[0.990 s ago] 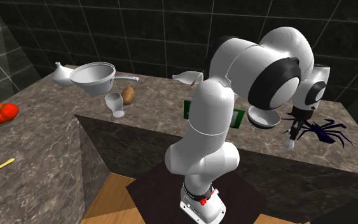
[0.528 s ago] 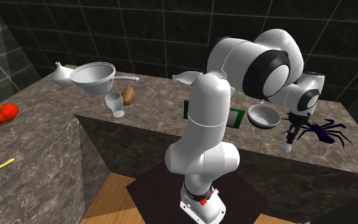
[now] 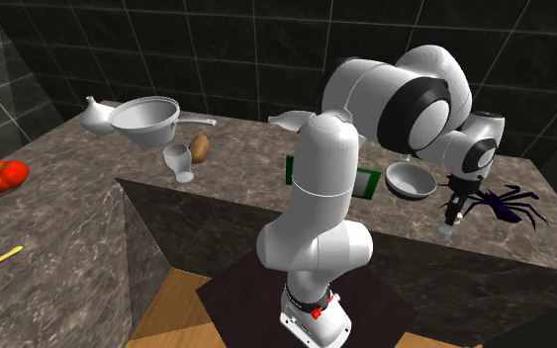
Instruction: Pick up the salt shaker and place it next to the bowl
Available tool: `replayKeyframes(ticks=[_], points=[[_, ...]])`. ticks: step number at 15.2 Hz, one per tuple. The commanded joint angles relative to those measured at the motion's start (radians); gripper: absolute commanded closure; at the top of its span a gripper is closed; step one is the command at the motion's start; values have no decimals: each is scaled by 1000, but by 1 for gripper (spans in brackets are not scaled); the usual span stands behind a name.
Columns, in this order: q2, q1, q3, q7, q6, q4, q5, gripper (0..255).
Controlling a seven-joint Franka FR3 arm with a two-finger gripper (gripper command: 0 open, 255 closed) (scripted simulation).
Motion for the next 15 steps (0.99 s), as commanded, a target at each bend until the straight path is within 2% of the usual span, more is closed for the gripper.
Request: replayKeyframes(ticks=[1,4,6,8,15], points=[[0,0,0,0,0,0,0,0],[0,0,0,0,0,0,0,0],[-93,47,-25,72,-83,28,-98,0],[-172,65,-16,127,-161,59,-172,0],[-171,54,-5,126,-160,59,-170,0]])
